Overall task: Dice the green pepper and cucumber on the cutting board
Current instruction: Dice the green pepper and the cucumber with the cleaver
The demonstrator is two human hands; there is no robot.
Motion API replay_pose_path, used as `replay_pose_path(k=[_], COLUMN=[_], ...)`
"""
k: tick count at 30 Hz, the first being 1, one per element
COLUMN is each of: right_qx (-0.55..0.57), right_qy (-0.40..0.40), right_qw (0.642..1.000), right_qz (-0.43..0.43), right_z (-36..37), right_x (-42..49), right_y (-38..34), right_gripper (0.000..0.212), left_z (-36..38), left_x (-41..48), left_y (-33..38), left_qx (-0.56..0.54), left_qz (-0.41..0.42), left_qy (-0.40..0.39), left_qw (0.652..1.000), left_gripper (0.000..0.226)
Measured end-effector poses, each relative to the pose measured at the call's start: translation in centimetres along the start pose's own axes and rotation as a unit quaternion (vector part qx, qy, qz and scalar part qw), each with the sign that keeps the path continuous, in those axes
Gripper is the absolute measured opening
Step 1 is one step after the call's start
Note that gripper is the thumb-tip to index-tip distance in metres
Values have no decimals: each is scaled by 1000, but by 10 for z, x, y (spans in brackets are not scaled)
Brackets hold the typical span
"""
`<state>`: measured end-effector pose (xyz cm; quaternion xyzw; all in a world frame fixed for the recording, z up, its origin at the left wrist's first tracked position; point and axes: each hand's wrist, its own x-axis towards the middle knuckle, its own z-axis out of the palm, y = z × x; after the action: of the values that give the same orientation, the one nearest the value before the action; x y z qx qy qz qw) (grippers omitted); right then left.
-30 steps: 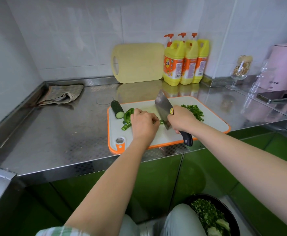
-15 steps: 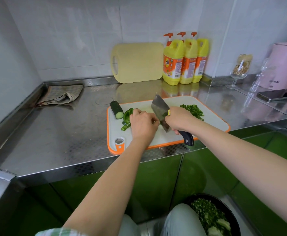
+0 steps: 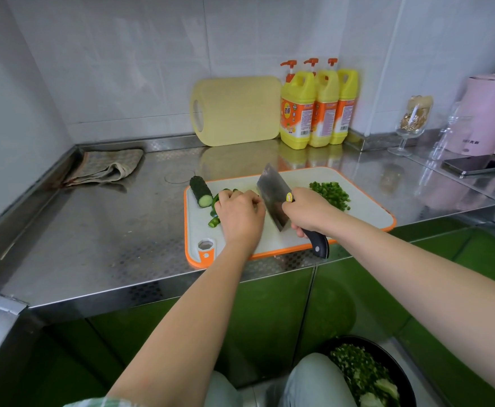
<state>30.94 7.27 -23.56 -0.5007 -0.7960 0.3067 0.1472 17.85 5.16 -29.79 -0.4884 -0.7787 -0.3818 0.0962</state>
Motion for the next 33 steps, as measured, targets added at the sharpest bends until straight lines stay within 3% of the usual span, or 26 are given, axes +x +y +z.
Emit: replay_pose_path(k=[10,15,20,25,28,33], right_qx=[-20,33,77,29,10,80], right_qy=[72,58,-52,44,77,-32], right_qw=[990,997,995,994,994,996], right_qz=[118,48,37,94,77,19], right_z=[-39,-33,-24,-34,-38,-25], right_x=[8,5,-1,6,1,-16], right_y=[38,28,16,40,41,19], right_gripper=[34,21,12,24,27,15], left_z=[-3,-9,-21,-38,-46,-45], left_x=[-3,-3,-5,-7,-8,-7], left_y=[1,0,-11,-27,-29,-24], left_qx=[-3,0,36,65,90,153], left_qz=[1,2,26,45,65,86], left_qy=[-43,-55,-51,-41,-55,-76], left_qw=[999,998,998,996,992,982], left_gripper=[22,26,34,43,44,35])
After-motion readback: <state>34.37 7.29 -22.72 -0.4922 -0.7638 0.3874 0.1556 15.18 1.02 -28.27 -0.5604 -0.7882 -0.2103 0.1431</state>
